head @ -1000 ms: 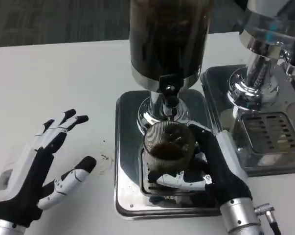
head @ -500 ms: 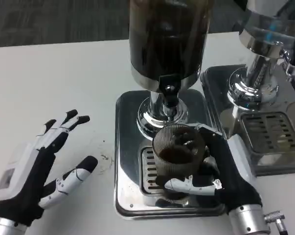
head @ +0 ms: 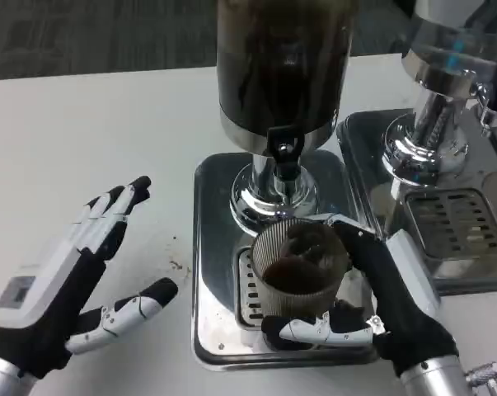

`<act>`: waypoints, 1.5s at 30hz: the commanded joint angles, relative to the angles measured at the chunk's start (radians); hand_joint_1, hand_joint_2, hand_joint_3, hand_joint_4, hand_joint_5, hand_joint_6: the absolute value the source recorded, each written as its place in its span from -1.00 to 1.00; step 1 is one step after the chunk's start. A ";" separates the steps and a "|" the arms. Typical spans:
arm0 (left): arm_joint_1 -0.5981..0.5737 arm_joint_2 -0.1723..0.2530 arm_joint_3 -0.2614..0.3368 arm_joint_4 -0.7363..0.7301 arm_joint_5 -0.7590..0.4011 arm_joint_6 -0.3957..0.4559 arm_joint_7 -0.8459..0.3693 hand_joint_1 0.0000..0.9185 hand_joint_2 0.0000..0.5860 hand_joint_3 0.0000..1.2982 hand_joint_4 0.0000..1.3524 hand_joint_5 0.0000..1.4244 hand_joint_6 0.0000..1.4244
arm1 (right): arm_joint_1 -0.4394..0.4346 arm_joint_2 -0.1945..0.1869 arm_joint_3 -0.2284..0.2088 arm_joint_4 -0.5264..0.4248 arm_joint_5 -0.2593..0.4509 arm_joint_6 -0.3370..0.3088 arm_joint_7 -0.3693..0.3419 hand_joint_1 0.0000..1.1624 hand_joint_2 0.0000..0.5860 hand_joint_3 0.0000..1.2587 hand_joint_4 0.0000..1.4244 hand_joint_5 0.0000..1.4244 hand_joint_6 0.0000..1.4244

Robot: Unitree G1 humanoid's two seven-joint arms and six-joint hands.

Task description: Grasp the cup under the faucet to collect the drink, then remove the cup.

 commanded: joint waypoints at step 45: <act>0.354 0.128 0.094 -0.344 0.144 -0.018 -0.012 -1.00 -0.56 -1.00 -1.00 -1.00 -1.00 | 0.258 -0.072 -0.020 -0.463 0.106 -0.008 0.240 0.87 -0.66 -0.03 0.03 0.09 0.28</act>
